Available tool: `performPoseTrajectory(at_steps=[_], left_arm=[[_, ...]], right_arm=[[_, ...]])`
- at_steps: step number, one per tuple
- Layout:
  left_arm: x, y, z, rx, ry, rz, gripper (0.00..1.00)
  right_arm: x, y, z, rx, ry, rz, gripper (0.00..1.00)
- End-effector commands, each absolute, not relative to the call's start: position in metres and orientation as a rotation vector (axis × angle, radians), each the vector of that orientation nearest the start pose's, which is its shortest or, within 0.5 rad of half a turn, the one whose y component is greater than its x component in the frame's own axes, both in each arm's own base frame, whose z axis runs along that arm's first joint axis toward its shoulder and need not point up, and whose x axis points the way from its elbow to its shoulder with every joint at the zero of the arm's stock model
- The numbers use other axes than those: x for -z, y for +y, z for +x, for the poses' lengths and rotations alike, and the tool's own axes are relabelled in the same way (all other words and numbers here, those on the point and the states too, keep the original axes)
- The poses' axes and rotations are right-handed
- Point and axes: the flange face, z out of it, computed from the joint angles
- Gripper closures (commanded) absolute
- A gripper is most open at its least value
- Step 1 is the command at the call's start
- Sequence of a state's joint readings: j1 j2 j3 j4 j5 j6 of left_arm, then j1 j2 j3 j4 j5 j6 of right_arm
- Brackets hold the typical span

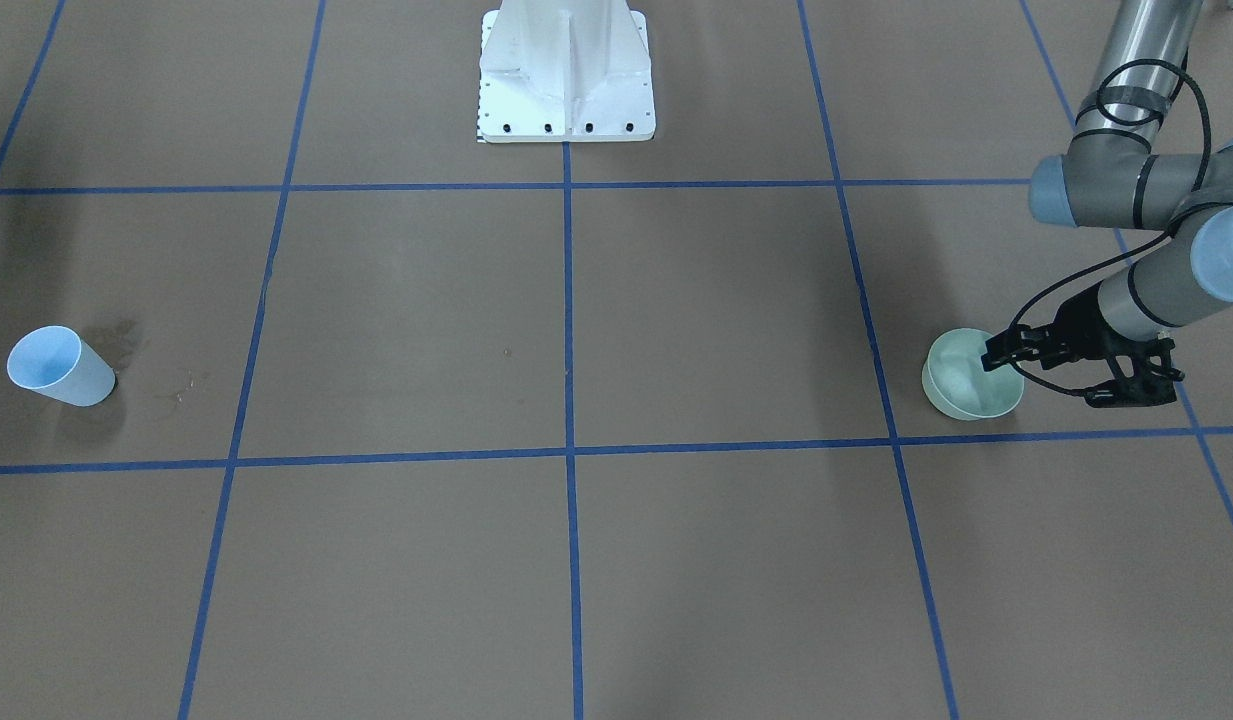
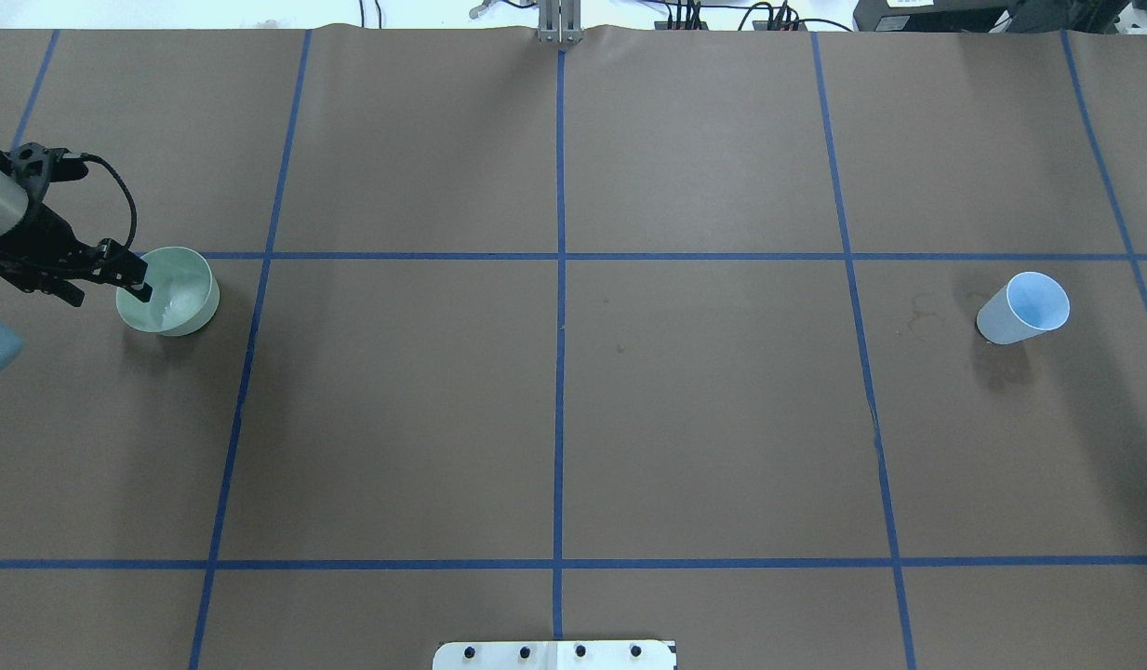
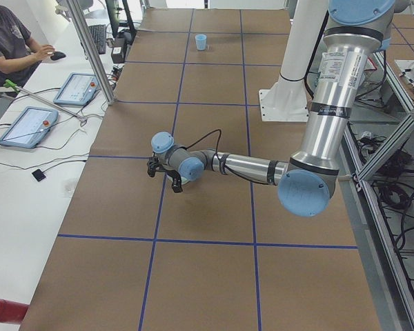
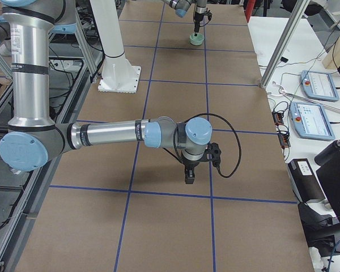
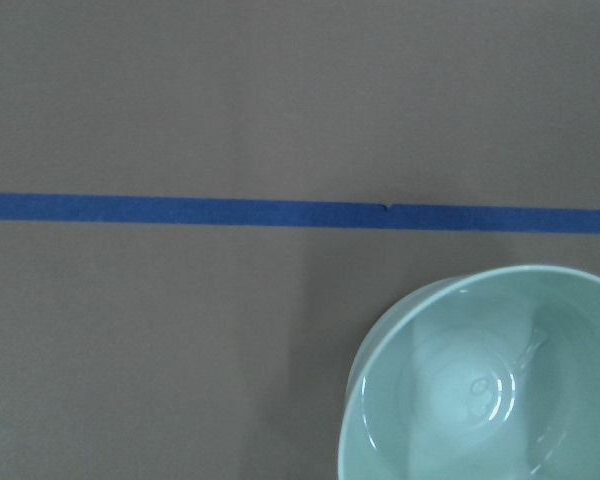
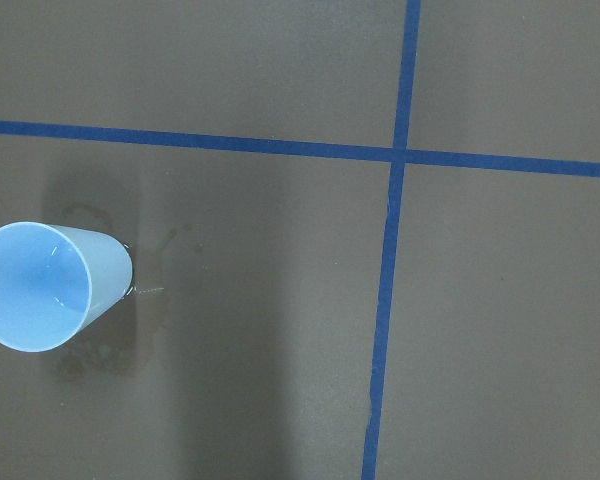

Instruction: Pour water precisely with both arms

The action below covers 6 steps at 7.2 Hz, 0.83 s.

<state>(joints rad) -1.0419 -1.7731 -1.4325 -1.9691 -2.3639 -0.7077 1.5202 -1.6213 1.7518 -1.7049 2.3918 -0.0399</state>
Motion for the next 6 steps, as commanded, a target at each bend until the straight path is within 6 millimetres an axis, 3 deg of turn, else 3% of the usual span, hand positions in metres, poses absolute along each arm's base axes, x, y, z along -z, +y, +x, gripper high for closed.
performPoseTrajectory(at_steps=[1,2,3,4,6], left_arm=[[-0.573,-0.548,0.249,-0.016,0.886,-0.098,0.88],[-0.572,-0.548,0.249,-0.017,0.888,-0.097,1.00],[-0.564,-0.551,0.251,-0.019,0.894,-0.088,1.00],[-0.540,-0.557,0.255,-0.033,0.922,-0.061,1.00],[-0.461,-0.553,0.255,0.013,1.002,-0.039,1.00]], right_arm=[[-0.603,-0.469,0.037,0.084,-0.822,-0.007,0.00],[-0.603,-0.469,0.037,0.084,-0.822,-0.007,0.00],[-0.603,-0.469,0.037,0.084,-0.822,-0.007,0.00],[-0.603,-0.469,0.037,0.083,-0.822,-0.008,0.00],[-0.597,-0.469,0.037,0.089,-0.823,0.004,0.00]])
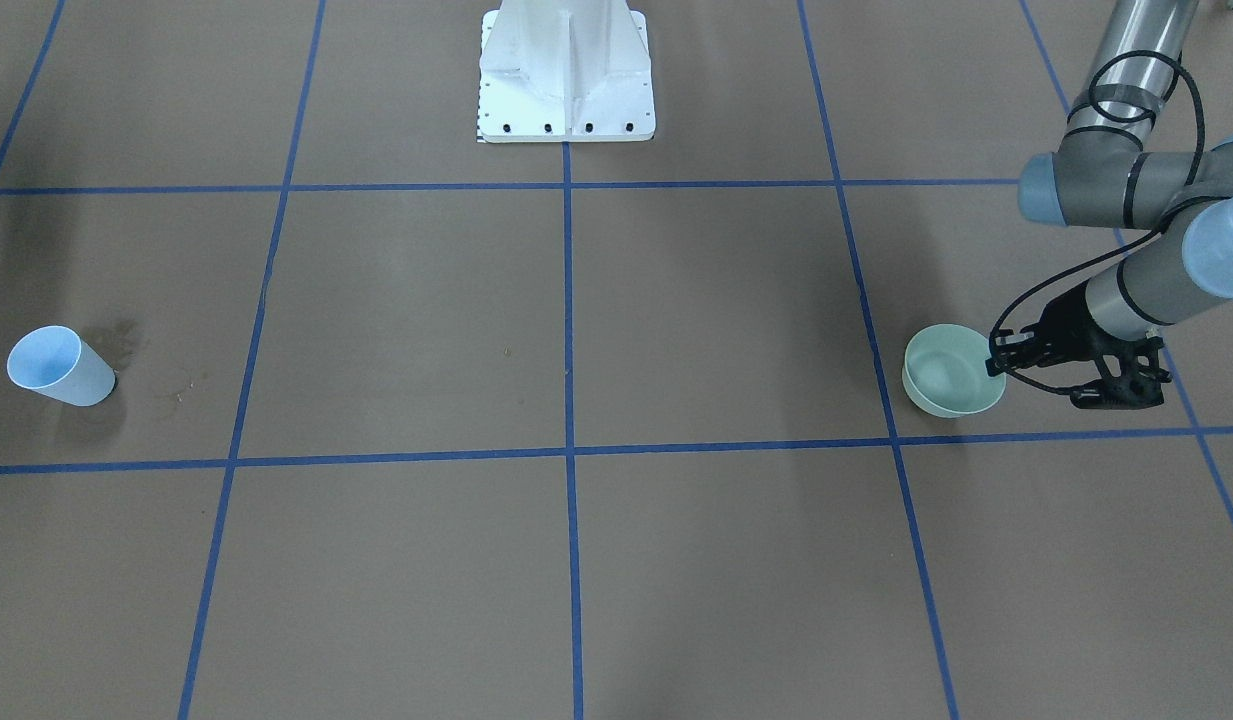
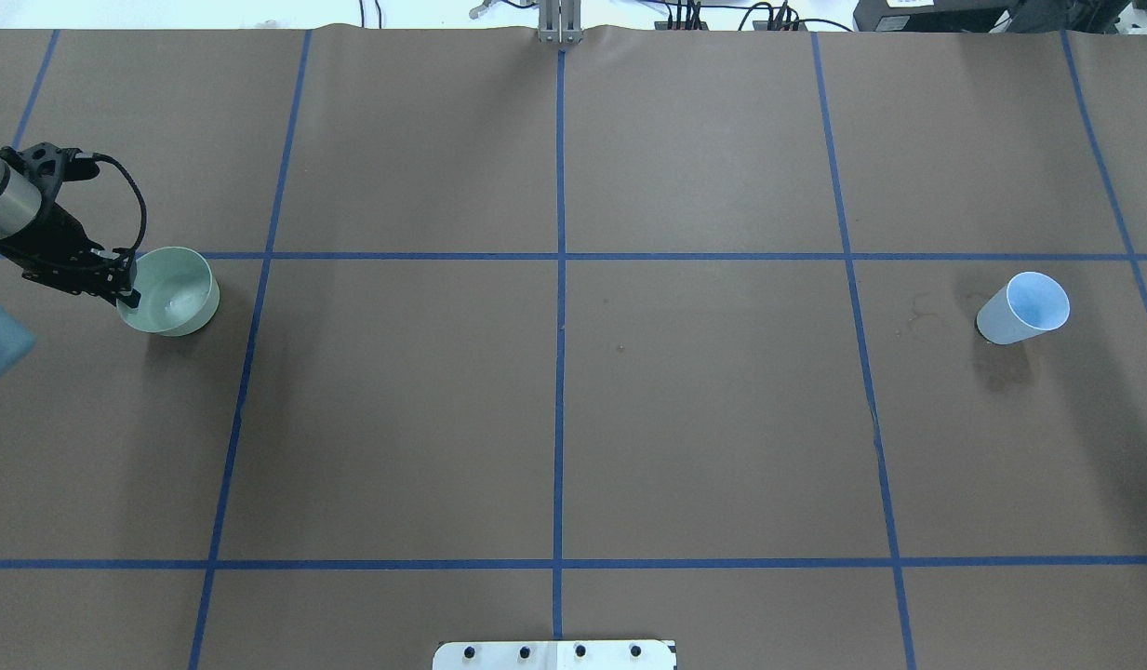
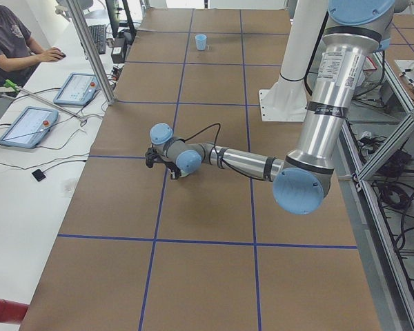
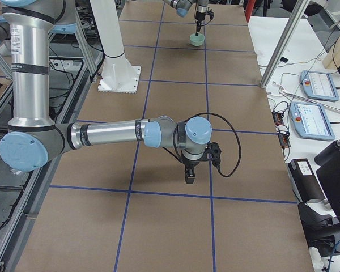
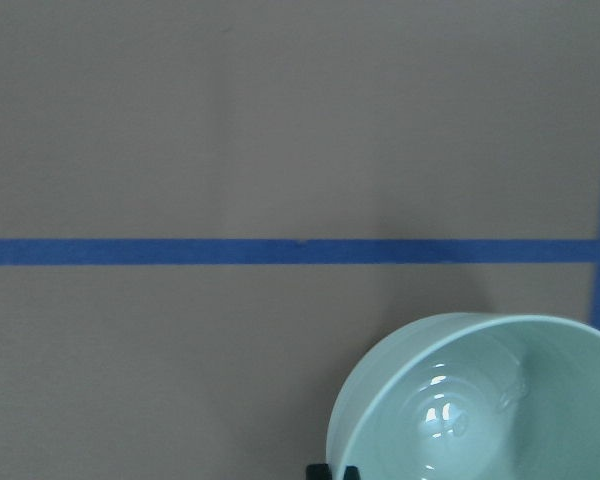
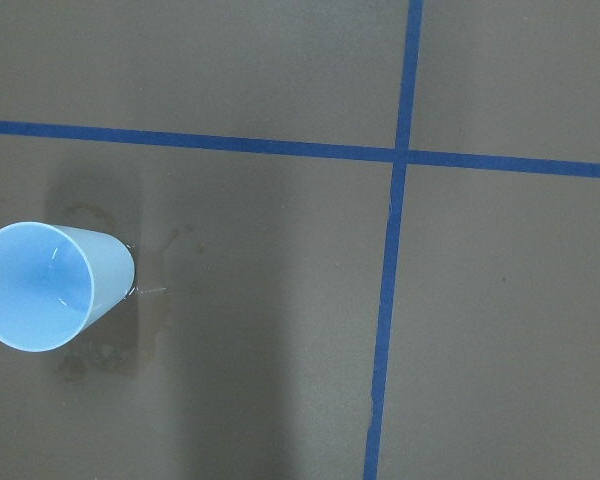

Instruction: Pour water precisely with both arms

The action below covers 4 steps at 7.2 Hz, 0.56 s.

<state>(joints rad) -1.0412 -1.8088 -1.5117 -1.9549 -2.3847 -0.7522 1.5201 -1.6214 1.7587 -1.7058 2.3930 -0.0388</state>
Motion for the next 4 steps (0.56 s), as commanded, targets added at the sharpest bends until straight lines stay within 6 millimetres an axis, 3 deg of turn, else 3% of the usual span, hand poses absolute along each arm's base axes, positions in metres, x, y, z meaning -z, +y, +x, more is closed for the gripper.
performPoseTrajectory(at_steps=[1,2,3,4], left_arm=[[-0.419,-0.550,0.265,0.066,1.041,-0.045,1.00],[-0.381,-0.523,0.308,0.071,1.072,-0.090,1.00],[-0.339,-0.514,0.343,0.135,1.085,-0.121,1.00],[-0.298,-0.486,0.408,0.207,1.077,-0.227,1.00]], right_arm=[[-0.596,-0.469,0.037,0.089,-0.824,0.006,0.00],[-0.588,-0.469,0.037,0.094,-0.824,0.020,0.00],[-0.588,-0.469,0.036,0.096,-0.824,0.021,0.00],[-0.588,-0.469,0.036,0.096,-0.824,0.021,0.00]])
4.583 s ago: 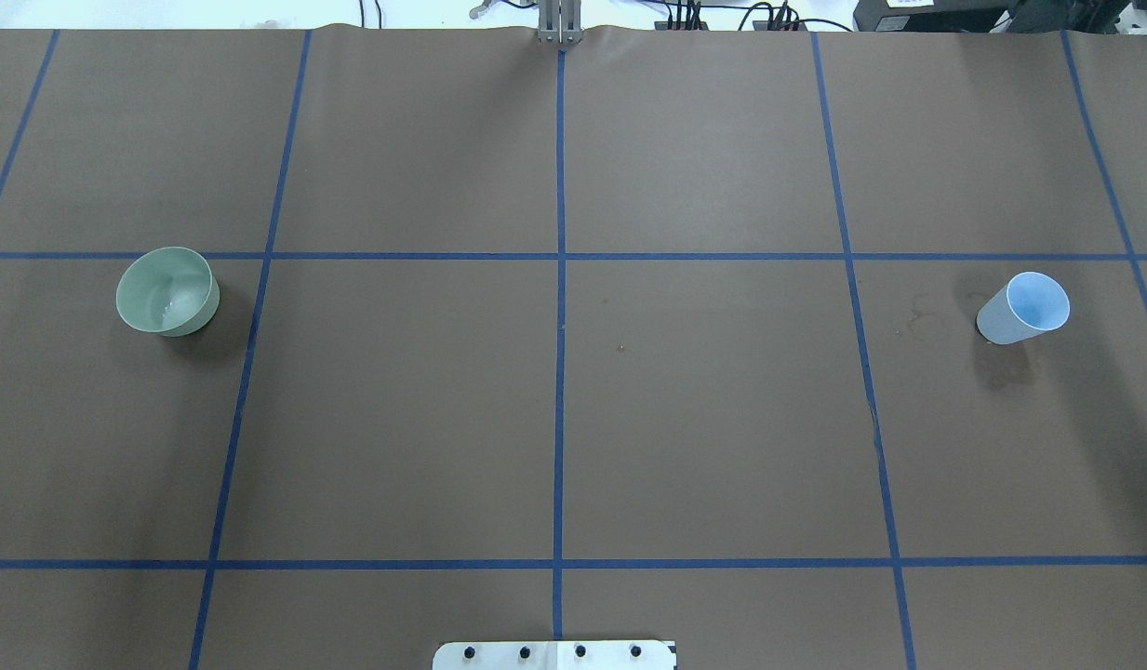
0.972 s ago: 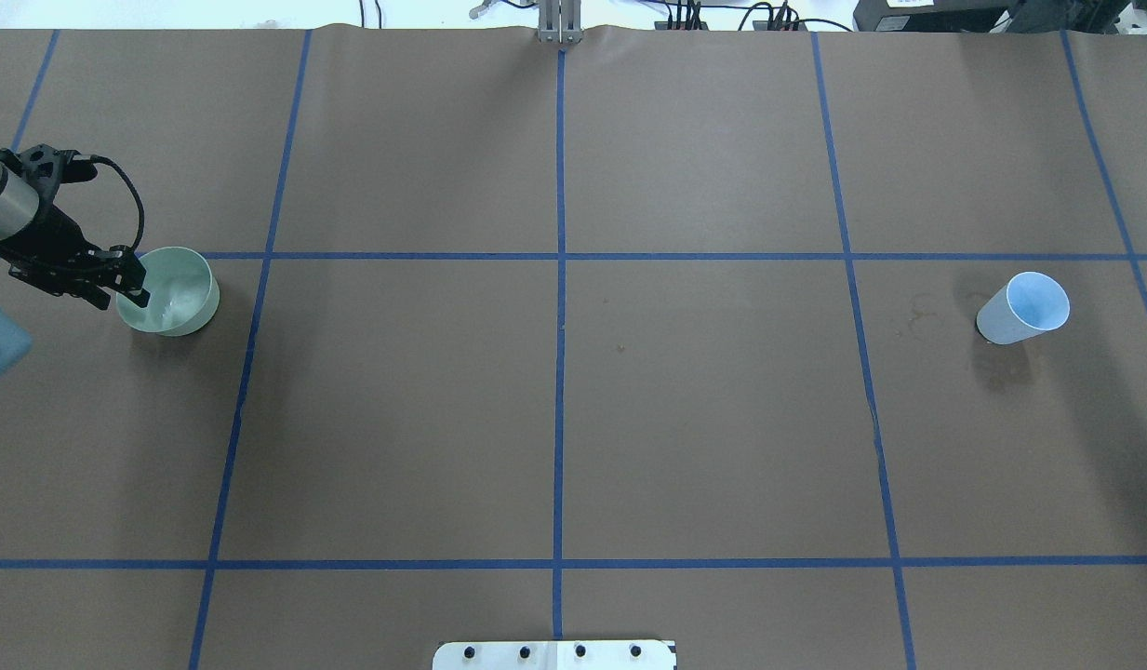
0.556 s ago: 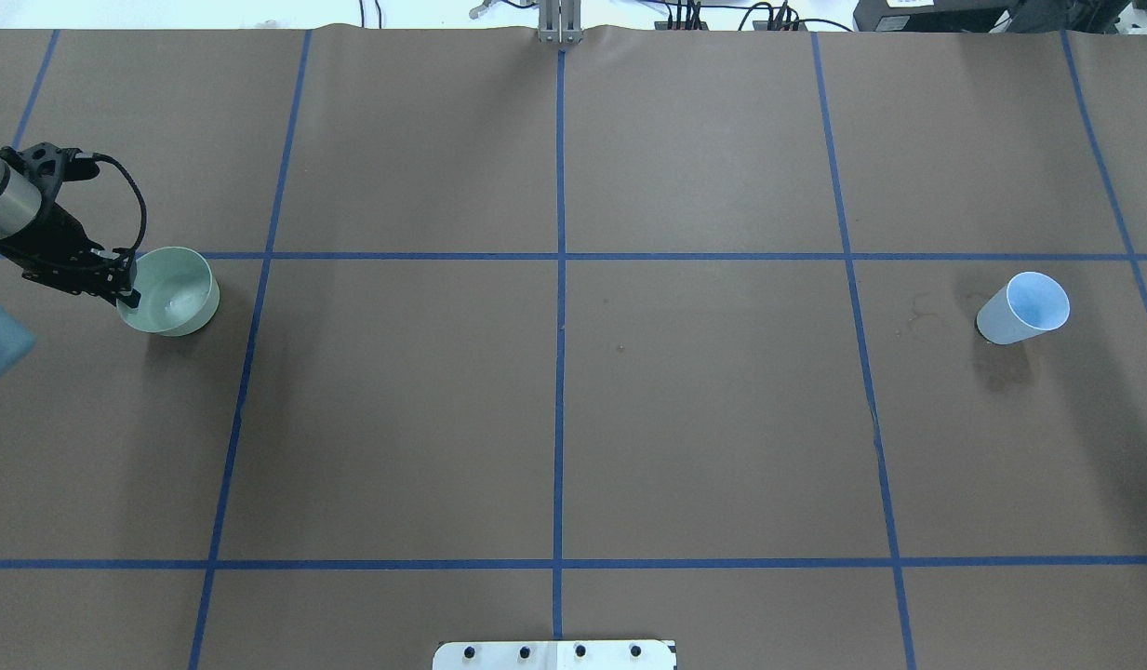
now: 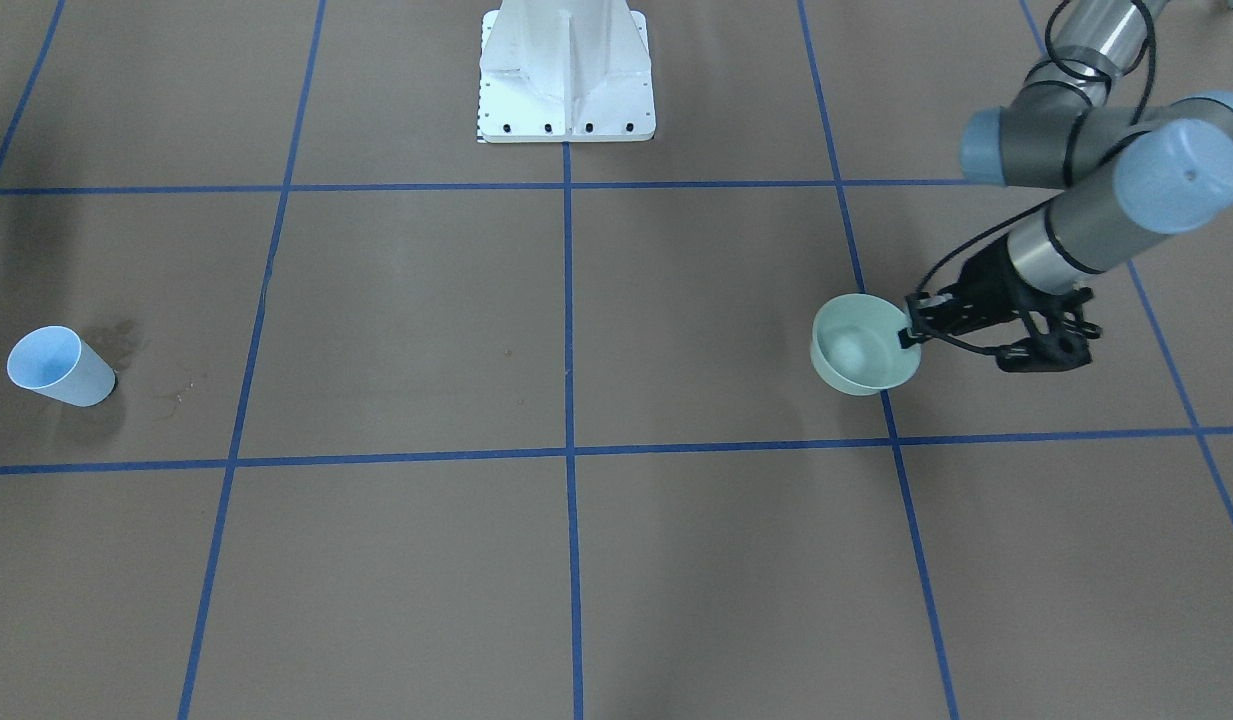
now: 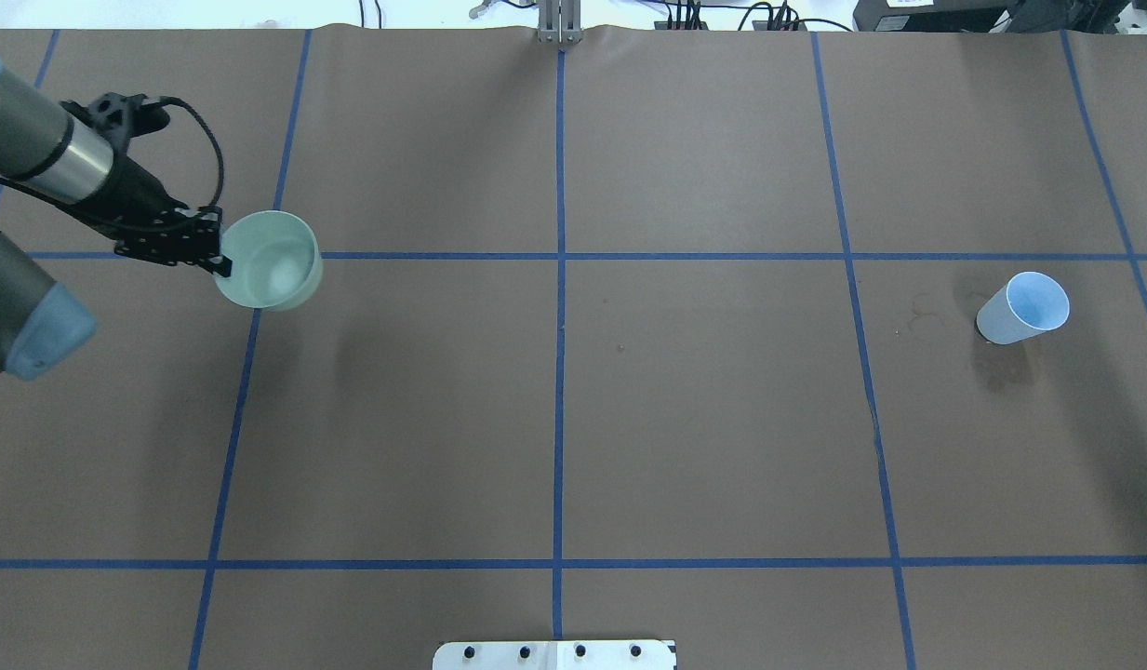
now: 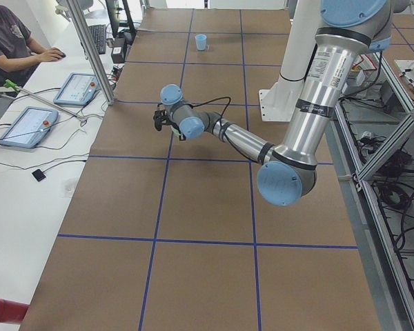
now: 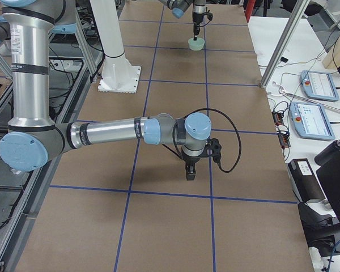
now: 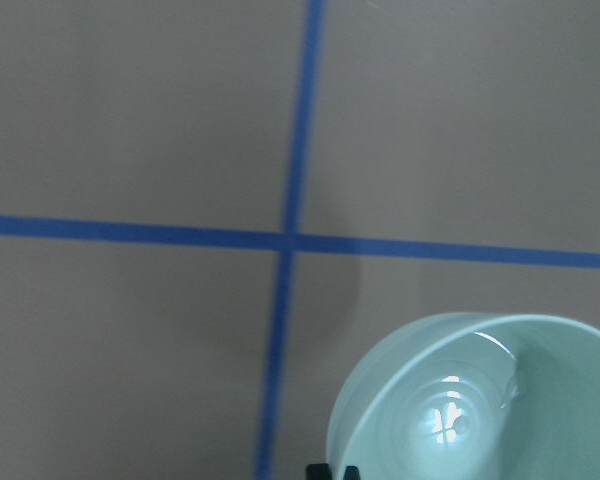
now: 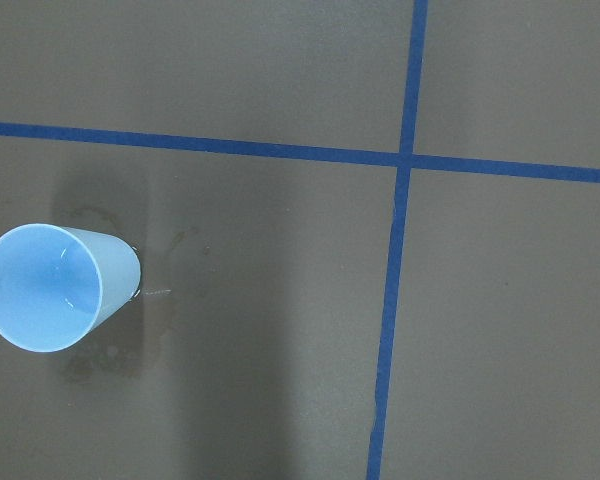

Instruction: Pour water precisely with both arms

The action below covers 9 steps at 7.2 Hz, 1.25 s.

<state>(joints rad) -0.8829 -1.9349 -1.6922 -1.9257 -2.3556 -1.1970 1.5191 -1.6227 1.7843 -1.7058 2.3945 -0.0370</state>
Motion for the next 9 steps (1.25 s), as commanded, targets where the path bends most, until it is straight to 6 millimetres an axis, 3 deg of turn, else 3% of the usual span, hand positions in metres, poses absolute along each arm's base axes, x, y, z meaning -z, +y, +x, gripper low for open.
performPoseTrajectory(at_steps=[1,2,3,5,9], left_arm=[[-0.268,-0.478,0.440,0.286,1.039,-0.270,1.00],[-0.251,-0.472,0.472,0.287,1.015,-0.234,1.00],[-0.231,-0.482,0.498,0.282,1.015,-0.218,1.00],[-0.211,-0.479,0.533,0.276,1.011,-0.166,1.00],[-0.207,-0.464,0.560,0.292,0.997,-0.163,1.00]], right_arm=[[-0.590,-0.467,0.036,0.094,-0.824,0.017,0.00],[-0.590,-0.466,0.035,0.093,-0.824,0.014,0.00],[-0.590,-0.466,0.035,0.095,-0.824,0.013,0.00],[-0.590,-0.466,0.035,0.093,-0.824,0.013,0.00],[-0.587,-0.466,0.035,0.094,-0.824,0.018,0.00]])
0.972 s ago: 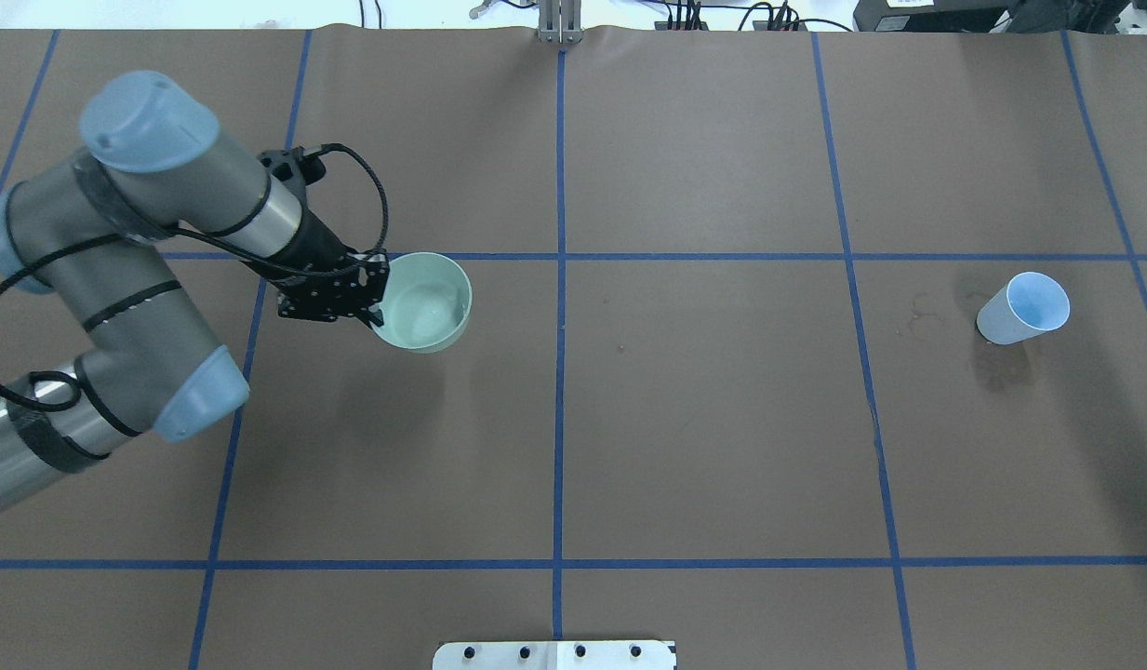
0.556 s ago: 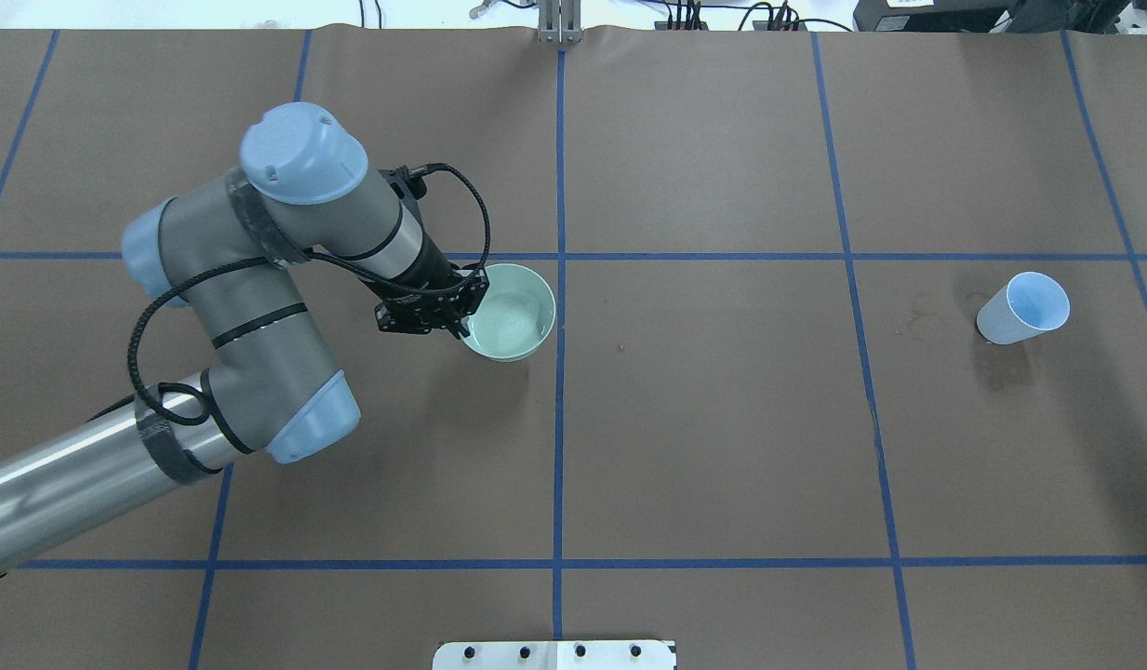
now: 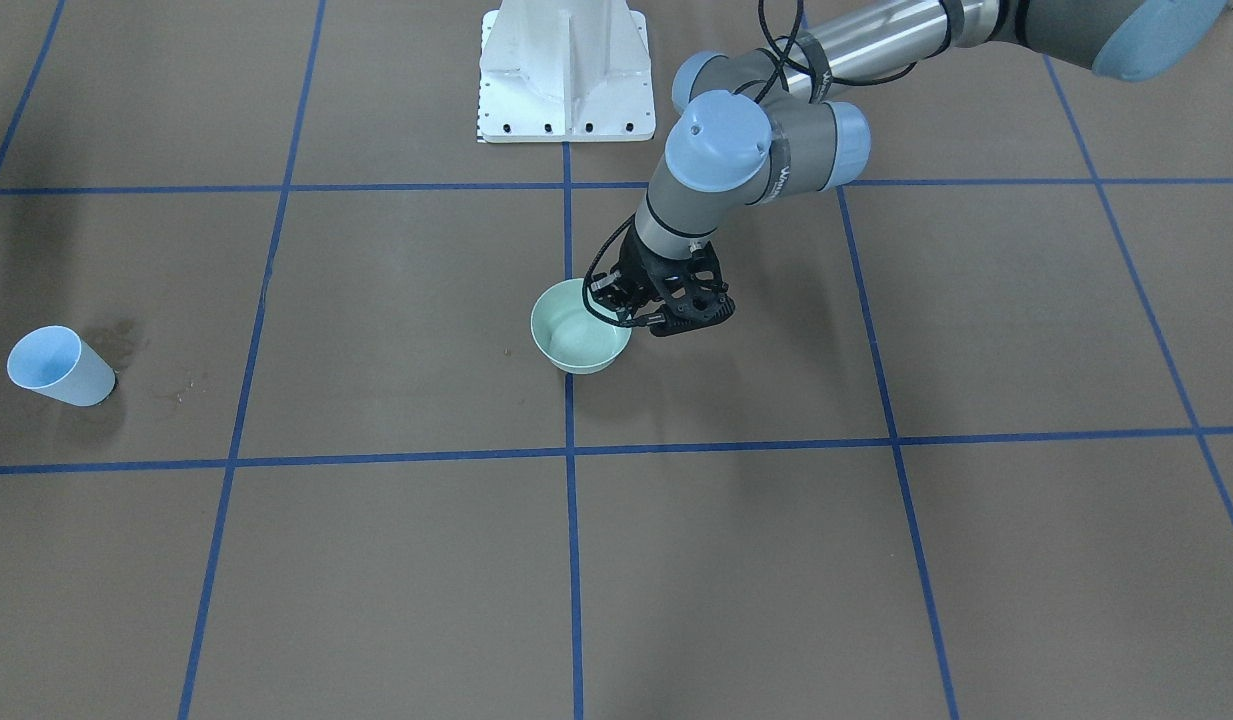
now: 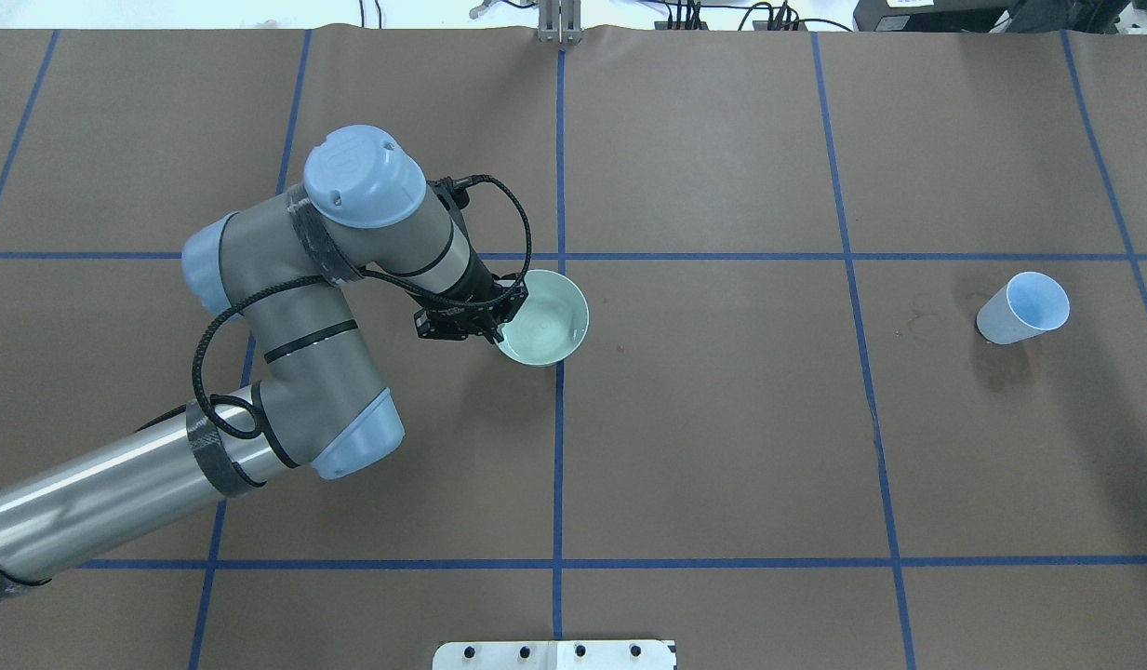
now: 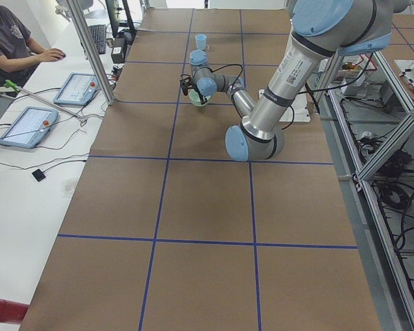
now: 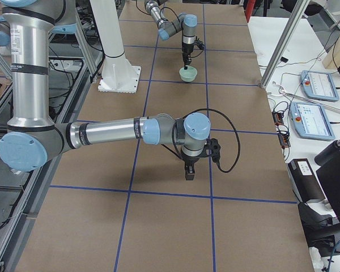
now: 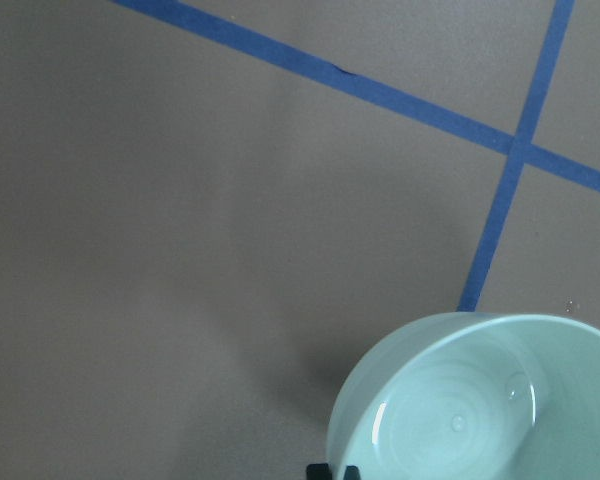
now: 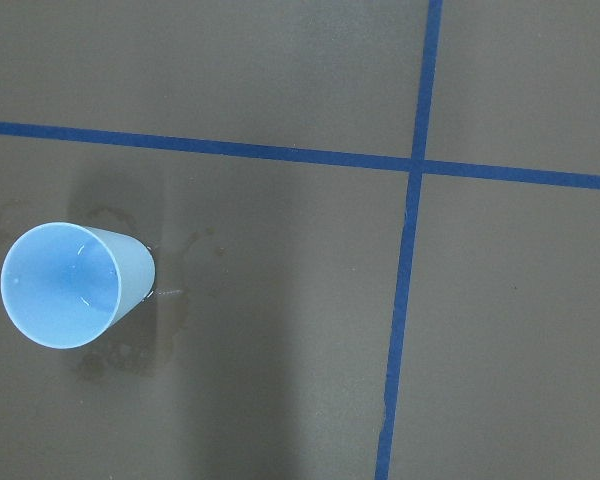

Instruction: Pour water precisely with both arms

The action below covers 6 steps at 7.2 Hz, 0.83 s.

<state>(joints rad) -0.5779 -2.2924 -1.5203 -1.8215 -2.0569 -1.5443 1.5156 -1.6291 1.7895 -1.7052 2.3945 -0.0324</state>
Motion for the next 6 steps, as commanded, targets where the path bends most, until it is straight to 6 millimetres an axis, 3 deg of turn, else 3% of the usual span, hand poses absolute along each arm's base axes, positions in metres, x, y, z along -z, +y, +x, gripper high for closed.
performPoseTrajectory(at_steps=[1,6], left_arm=[[-0.2073,-0.4621,0.5720,0.286,0.989,-0.171,1.00],[-0.2124,-0.4696,0.5797,0.289,0.973,-0.173,1.00]], right_arm=[[-0.5867,-0.4664,0.0345,0.094,-0.824,0.019,0.00],[-0.5867,-0.4664,0.0345,0.094,-0.824,0.019,0.00]])
